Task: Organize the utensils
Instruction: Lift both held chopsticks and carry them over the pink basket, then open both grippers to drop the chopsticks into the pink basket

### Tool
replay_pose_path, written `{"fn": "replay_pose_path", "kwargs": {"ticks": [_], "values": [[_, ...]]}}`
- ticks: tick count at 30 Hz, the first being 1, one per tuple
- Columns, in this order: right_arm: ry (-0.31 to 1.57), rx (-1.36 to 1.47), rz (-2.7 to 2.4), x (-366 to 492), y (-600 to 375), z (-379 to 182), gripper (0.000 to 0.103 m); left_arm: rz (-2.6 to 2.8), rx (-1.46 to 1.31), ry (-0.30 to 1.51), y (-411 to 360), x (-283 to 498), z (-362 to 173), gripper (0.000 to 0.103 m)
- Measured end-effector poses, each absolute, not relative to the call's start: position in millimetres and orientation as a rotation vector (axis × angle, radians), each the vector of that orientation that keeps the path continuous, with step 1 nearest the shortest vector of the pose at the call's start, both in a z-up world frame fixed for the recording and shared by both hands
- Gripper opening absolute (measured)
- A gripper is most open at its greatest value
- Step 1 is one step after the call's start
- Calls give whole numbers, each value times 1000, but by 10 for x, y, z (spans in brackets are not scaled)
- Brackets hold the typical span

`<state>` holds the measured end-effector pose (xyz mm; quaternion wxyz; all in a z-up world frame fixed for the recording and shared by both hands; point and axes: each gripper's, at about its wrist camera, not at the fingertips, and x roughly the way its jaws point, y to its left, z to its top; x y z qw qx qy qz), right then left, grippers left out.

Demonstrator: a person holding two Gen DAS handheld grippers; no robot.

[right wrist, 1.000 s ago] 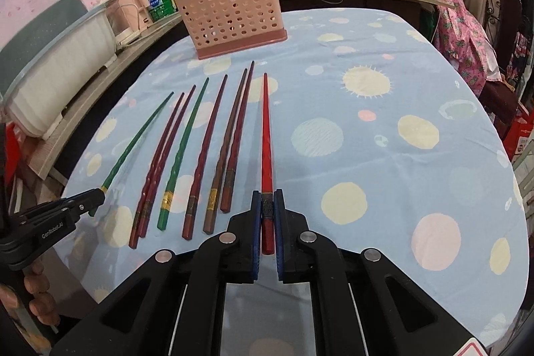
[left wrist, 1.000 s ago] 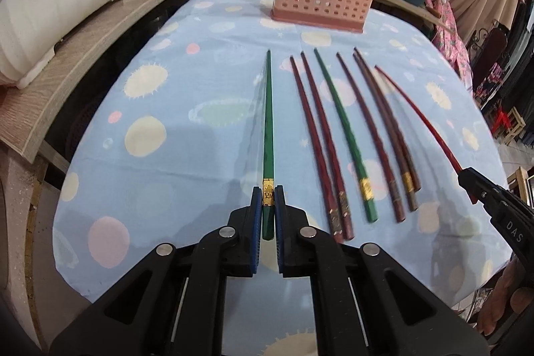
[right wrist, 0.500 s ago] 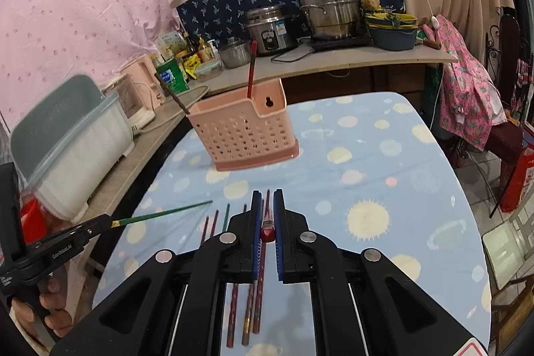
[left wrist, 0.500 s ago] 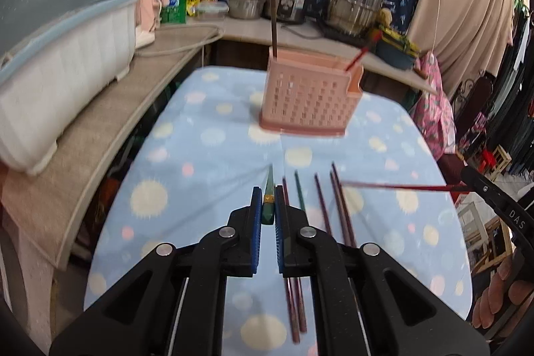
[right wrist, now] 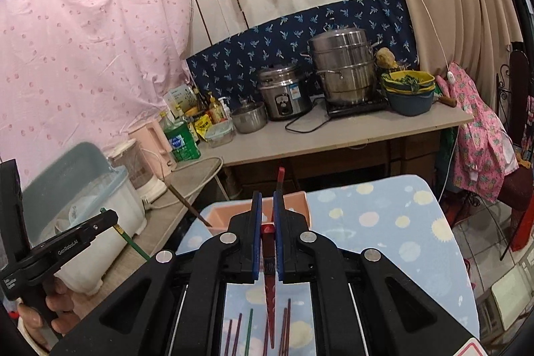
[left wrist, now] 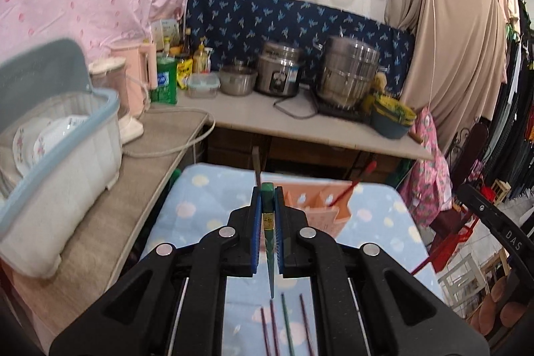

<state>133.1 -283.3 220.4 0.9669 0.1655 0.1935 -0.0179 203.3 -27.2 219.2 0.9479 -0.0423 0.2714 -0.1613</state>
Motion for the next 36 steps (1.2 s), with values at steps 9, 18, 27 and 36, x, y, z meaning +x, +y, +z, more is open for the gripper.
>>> {"fn": "replay_pose_path", "kwargs": {"ticks": [9,18,27,36], "values": [[257,330,-40,1923,-2840,2792,7,-317,-98,405,-505,2451,2794,7],[242,338,-49,2572,-2904,2761,7,-292,-113,401,-633,2976,2725,7],[373,322,-36,2912,-2835,2106,7,-293,-99,513,-699,3213,2150,7],[417,282,-40,2907,-2787,1900,11,-297,-100,575,-701,3263,1850,10]]}}
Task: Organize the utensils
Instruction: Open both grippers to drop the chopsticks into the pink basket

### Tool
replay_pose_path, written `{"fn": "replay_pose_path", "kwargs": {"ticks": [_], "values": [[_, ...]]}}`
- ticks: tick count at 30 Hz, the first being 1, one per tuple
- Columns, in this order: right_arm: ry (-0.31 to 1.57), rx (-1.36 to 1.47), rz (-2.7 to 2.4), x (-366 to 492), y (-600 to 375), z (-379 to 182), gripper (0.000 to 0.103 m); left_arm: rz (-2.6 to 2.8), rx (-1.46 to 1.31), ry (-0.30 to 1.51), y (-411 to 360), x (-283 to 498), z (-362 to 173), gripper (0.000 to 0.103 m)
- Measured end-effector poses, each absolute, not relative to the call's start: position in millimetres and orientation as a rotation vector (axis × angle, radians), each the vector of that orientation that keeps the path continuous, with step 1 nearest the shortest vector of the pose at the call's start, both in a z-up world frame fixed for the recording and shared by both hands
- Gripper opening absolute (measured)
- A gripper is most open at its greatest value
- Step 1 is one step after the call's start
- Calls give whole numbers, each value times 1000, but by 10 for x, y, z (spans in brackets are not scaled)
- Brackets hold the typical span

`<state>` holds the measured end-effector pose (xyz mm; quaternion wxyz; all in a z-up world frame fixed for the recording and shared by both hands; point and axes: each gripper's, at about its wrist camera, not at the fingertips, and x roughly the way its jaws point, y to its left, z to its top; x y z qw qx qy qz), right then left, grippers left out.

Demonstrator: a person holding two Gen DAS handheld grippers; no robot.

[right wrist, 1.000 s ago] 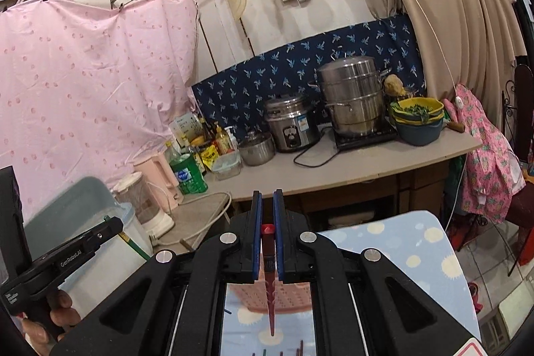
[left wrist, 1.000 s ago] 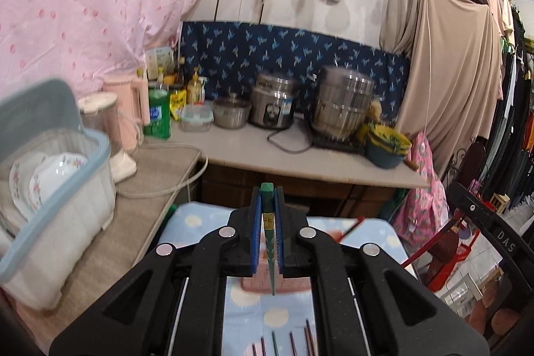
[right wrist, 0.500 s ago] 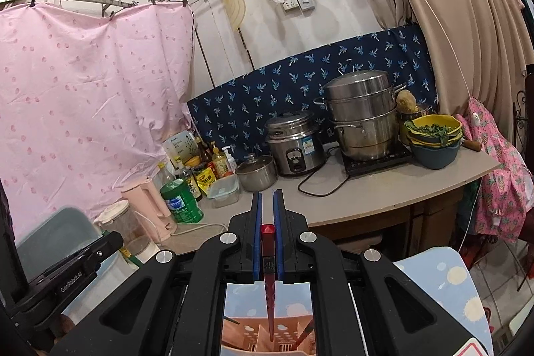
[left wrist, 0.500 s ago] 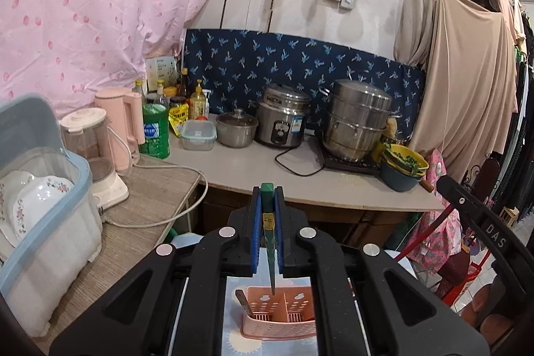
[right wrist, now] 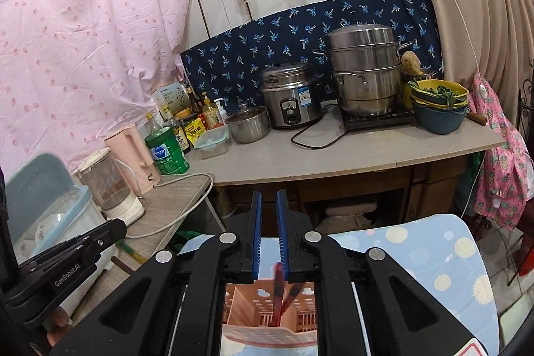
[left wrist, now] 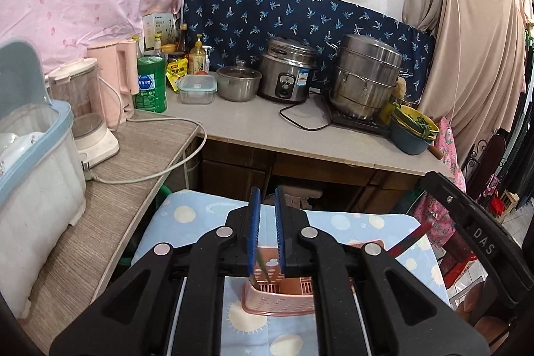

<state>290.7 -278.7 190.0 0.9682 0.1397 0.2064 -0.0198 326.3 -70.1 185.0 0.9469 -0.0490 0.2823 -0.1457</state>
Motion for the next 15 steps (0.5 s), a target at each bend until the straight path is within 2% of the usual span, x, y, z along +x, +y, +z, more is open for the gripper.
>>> {"fn": "replay_pose_path", "kwargs": {"ticks": [2,10,13,15], "values": [[414,287,-35,2866,-2789,1925,11,-289,-101,573,-684,3246,1860,18],[400,303,-25,2550,-2796,1996,19,-283,-89,559,-637,3016,1932,26],[395,301,-15,2344,-2776,1990,26,-277,-70,554,-615,2853,1936,38],[400,304,-6,2206,-2767,1961,28,-272,-56,552,-591,2744,1925,39]]}}
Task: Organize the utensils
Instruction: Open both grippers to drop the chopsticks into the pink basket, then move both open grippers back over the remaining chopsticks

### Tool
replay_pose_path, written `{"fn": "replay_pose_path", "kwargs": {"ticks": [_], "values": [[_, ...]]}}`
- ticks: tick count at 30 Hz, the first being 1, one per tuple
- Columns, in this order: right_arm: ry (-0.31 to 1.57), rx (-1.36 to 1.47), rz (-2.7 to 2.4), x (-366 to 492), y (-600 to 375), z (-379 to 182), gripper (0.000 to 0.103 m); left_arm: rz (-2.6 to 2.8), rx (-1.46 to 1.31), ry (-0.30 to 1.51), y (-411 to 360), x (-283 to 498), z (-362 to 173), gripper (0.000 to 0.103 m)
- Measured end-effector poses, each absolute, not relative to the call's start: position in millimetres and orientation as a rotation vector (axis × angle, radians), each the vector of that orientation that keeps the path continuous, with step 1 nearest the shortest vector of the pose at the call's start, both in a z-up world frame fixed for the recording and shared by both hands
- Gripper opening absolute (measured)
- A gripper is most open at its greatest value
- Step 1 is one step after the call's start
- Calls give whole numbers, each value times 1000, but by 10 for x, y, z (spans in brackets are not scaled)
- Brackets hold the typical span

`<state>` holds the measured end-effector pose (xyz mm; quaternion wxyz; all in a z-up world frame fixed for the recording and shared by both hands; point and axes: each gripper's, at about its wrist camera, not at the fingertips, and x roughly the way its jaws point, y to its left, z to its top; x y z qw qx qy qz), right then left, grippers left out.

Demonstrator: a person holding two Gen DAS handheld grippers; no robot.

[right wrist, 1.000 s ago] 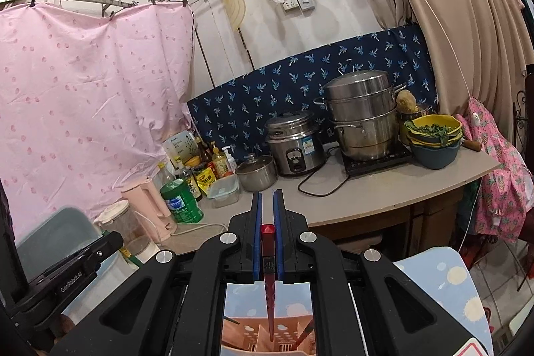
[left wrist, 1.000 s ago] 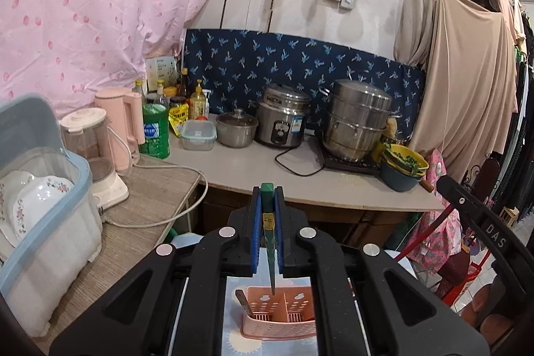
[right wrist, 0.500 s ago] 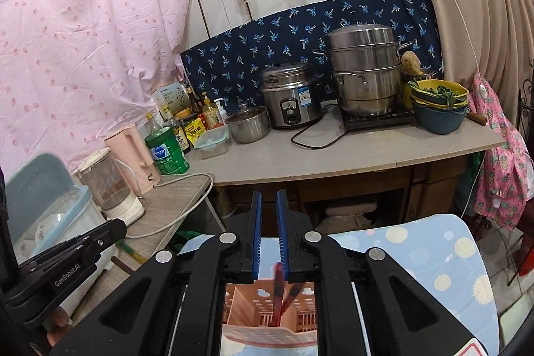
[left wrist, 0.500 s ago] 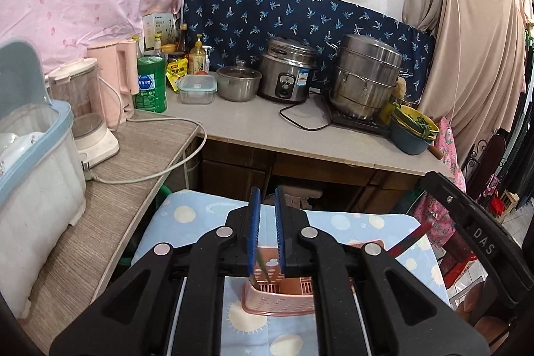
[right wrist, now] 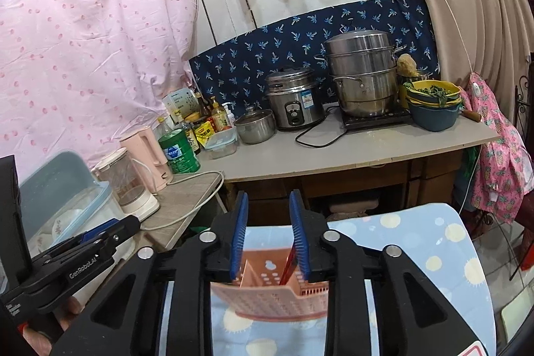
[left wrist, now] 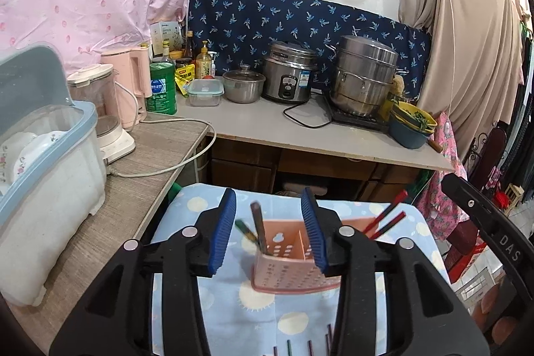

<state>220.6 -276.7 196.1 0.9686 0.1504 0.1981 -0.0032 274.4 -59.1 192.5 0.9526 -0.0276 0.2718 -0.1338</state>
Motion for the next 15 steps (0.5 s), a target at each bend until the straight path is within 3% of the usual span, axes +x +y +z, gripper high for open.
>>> {"fn": "replay_pose_path", "kwargs": {"ticks": [15], "values": [[553,281,1,1021,-2520,1267,28,-277,-2,682,-377,1775,1331,44]]}}
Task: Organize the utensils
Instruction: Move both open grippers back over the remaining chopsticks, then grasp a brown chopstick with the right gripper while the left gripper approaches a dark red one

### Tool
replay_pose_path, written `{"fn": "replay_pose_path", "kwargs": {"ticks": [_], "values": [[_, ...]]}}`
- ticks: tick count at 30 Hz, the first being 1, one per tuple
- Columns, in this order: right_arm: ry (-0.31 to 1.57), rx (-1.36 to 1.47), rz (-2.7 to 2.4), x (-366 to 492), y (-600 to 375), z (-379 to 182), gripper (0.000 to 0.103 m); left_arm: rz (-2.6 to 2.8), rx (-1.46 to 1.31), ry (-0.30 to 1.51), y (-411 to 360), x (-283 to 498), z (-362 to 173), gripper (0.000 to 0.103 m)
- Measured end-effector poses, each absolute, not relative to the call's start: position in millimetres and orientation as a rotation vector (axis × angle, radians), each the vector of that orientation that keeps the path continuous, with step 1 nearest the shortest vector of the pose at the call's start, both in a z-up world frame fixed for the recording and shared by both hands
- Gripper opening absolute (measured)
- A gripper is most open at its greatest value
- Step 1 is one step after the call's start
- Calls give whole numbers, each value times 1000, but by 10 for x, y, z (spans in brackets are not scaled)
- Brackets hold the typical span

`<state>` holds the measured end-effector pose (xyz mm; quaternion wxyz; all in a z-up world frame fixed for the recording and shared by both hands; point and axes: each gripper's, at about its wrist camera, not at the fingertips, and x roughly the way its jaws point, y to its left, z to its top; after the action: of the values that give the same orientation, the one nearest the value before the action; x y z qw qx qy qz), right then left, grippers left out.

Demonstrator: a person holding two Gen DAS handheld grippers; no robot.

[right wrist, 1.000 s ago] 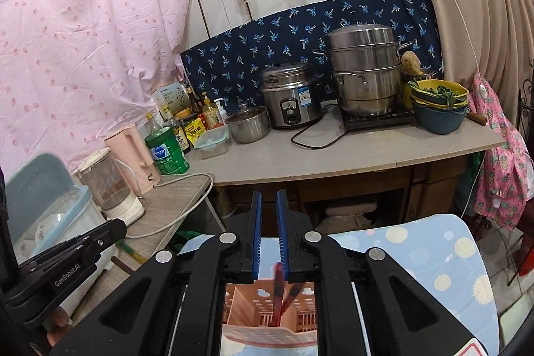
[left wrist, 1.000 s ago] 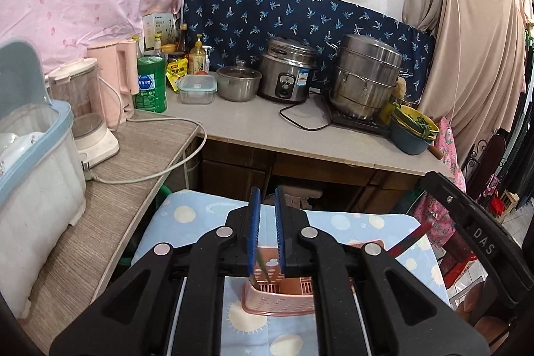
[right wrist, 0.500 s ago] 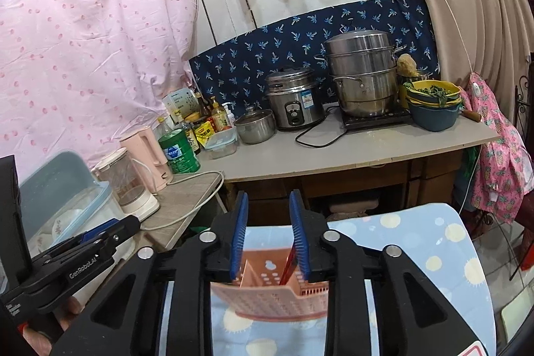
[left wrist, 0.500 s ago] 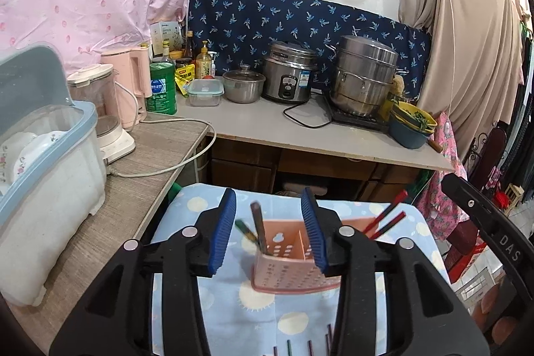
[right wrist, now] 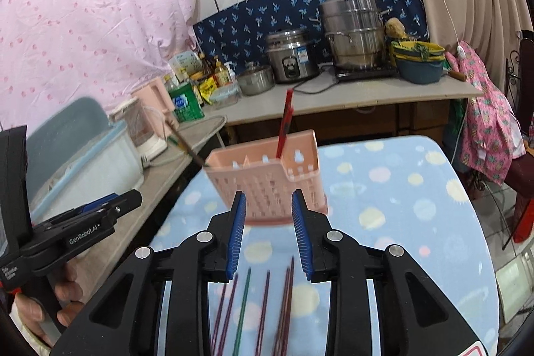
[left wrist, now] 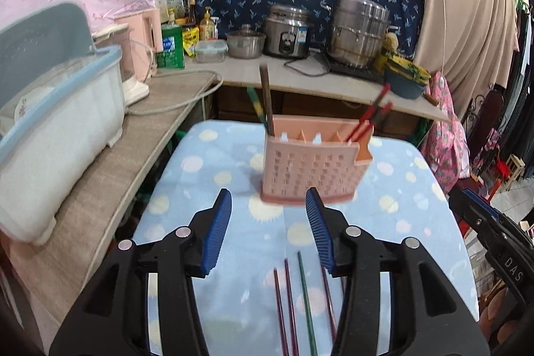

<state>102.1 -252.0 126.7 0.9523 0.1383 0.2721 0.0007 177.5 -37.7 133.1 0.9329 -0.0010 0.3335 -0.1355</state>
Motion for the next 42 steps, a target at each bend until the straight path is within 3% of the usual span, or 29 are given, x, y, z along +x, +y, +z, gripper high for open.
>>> {"fn": "replay_pose_path", "kwargs": {"ticks": [20,27,36,42], "values": [[843,221,10,197,-2125,-102,28,-254,64,863,-192,838,190,54],[876,202,6,205,-2071,-263,28,-243,63,919,-137,732,-16,54],[905,185,-3,261,-2033,-368,14,-242,52,951,-78,681,-130,54],[907,170,1,299,-1992,-364,13,-246,53,971,-80,673,-202,54]]}}
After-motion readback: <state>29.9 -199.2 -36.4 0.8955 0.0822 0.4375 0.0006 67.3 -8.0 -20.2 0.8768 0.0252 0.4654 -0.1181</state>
